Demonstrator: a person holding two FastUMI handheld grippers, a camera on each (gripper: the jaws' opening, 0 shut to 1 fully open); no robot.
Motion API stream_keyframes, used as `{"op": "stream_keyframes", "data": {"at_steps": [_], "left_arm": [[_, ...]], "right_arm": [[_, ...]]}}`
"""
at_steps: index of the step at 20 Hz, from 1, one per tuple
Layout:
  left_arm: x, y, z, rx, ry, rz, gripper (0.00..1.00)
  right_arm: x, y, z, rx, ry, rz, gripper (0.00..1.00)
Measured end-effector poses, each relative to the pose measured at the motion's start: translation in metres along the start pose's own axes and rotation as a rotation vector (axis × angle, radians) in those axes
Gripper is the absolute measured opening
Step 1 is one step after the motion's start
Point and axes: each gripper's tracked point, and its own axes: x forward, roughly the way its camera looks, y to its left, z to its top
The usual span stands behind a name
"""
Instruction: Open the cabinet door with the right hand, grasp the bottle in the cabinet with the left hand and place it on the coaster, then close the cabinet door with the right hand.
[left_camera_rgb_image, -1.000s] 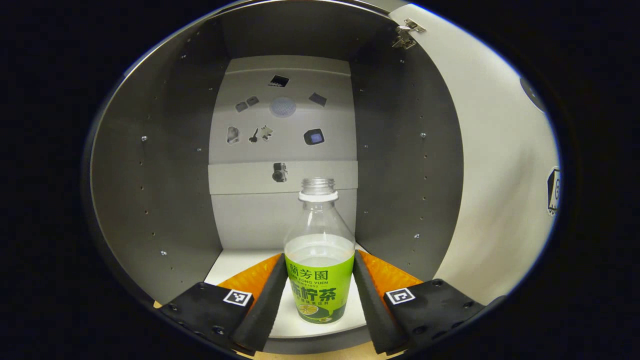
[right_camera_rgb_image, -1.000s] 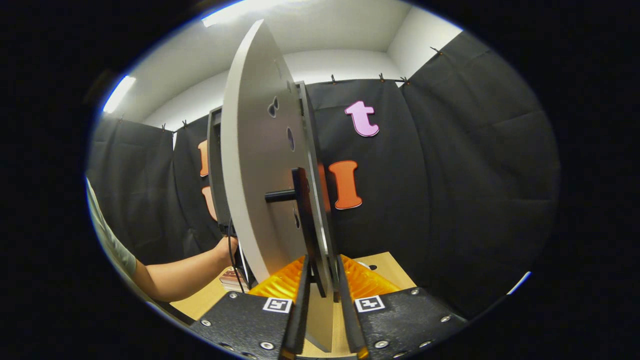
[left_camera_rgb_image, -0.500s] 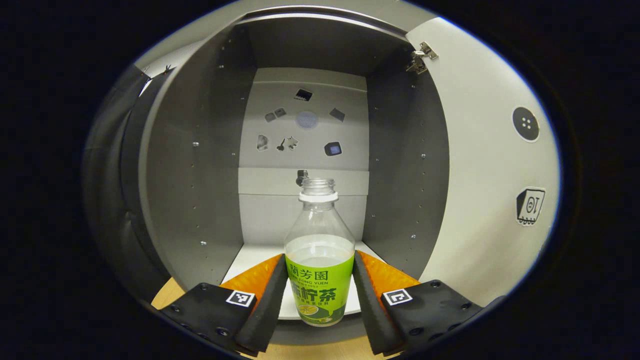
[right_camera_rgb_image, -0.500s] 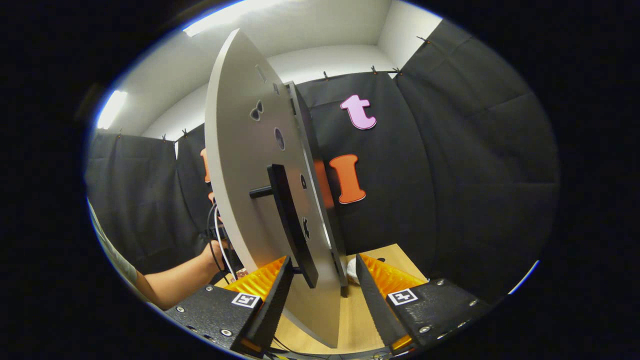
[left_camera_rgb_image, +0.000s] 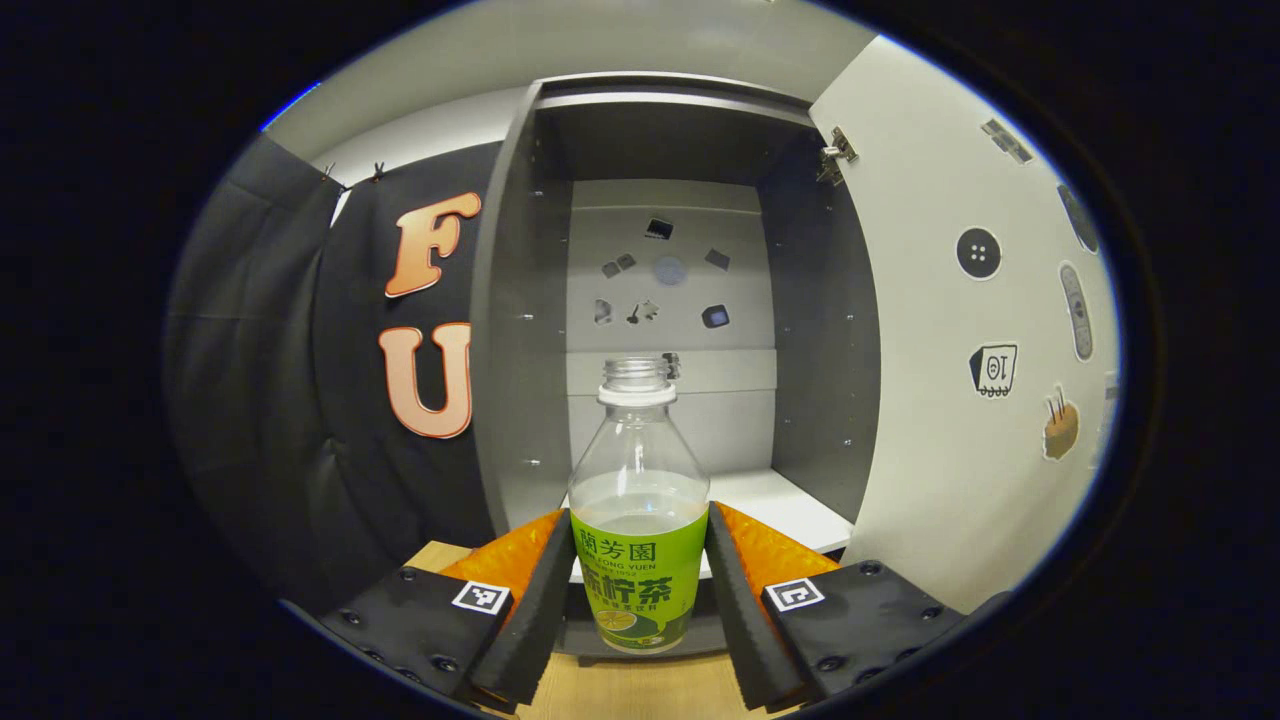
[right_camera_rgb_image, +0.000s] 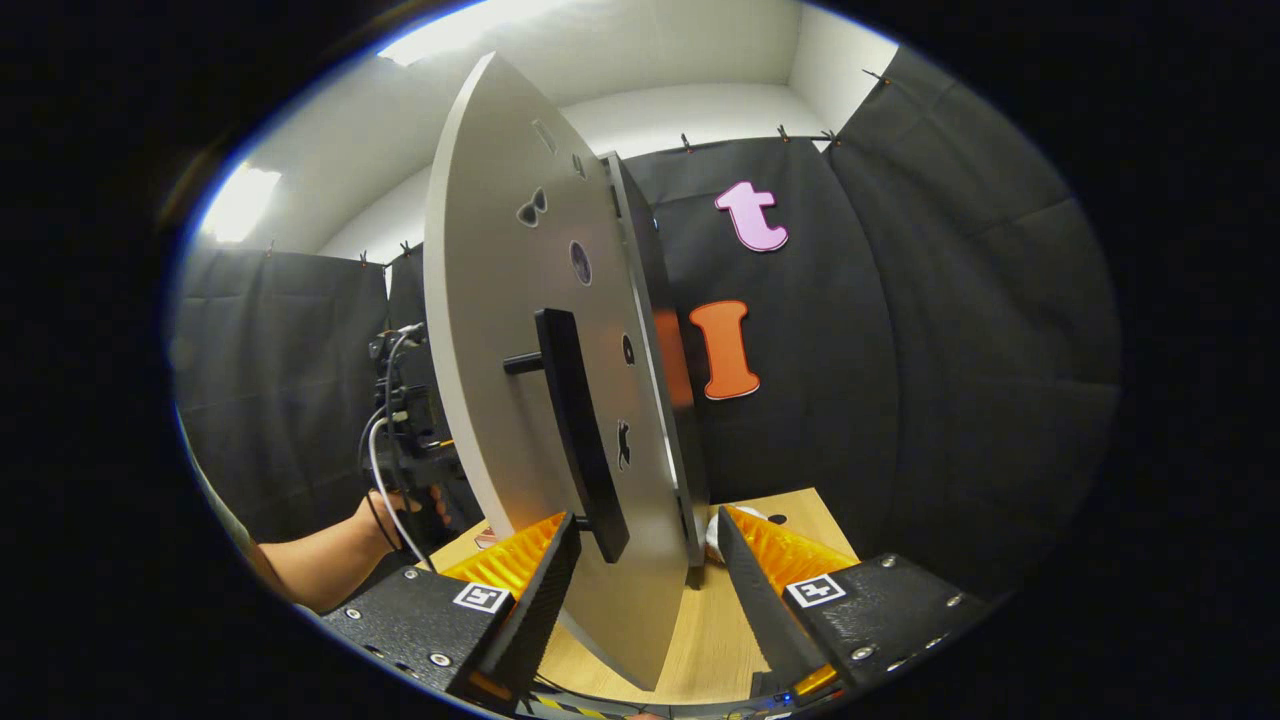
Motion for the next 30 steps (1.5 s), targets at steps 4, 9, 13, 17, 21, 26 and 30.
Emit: {"op": "stream_keyframes", "data": {"at_steps": [4, 9, 13, 17, 21, 26, 30], "left_arm": [[-0.03, 0.032, -0.013, 0.023, -0.006, 0.034, 0.78], [-0.067, 0.07, -0.042, 0.021, 0.002, 0.074, 0.77], [-0.091, 0.1, -0.072, 0.023, 0.001, 0.116, 0.78], [-0.103, 0.117, -0.099, 0.038, -0.002, 0.136, 0.8], [-0.107, 0.133, -0.131, 0.053, -0.004, 0.16, 0.78], [-0.11, 0.152, -0.182, 0.059, 0.045, 0.198, 0.76], [-0.113, 0.164, -0.218, 0.037, 0.086, 0.229, 0.8]], "right_arm": [[-0.006, 0.005, 0.005, -0.022, -0.031, -0.04, 0.86], [-0.01, 0.014, 0.006, -0.027, -0.06, -0.122, 0.86], [-0.02, 0.017, 0.008, -0.066, -0.075, -0.212, 0.86], [-0.034, 0.02, 0.016, -0.052, -0.095, -0.279, 0.86], [-0.041, 0.028, 0.021, -0.067, -0.095, -0.324, 0.86], [-0.057, 0.028, 0.038, -0.077, -0.11, -0.395, 0.86], [-0.057, 0.031, 0.04, -0.091, -0.093, -0.435, 0.86]]}}
